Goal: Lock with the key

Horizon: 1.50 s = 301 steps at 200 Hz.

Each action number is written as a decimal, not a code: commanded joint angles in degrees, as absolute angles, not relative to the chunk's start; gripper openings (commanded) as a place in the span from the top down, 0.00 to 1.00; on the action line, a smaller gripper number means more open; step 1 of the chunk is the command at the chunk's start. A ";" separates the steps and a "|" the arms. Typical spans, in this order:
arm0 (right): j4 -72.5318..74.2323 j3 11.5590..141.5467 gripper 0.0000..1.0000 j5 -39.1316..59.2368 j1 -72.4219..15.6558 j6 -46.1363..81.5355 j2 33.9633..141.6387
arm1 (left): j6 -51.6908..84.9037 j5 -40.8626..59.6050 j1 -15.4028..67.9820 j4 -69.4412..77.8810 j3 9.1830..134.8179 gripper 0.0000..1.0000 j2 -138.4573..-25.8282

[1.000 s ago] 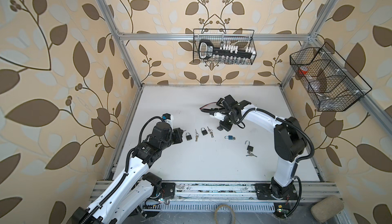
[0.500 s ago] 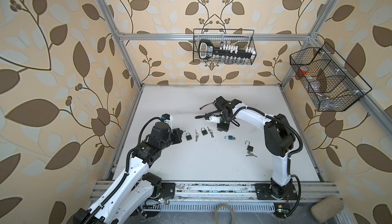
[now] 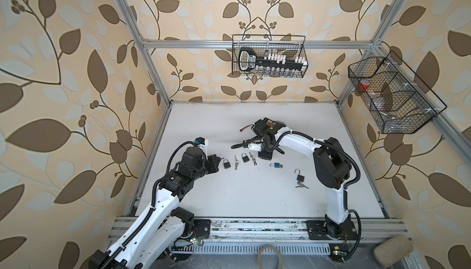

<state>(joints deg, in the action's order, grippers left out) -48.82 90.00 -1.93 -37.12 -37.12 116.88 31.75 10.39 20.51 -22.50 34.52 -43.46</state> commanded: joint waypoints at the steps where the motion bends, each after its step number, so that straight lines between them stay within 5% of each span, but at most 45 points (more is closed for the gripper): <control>1: -49.57 89.28 0.87 -1.07 -37.36 -37.97 118.26 | 31.60 11.16 19.78 -21.28 34.60 1.00 -42.54; 55: -48.19 88.34 0.66 0.91 -37.19 -36.21 116.06 | 31.70 11.37 19.69 -21.18 34.29 1.00 -42.44; 301: -39.27 83.61 0.67 1.56 -32.14 -27.27 112.35 | 31.88 12.12 19.34 -20.65 33.93 1.00 -43.09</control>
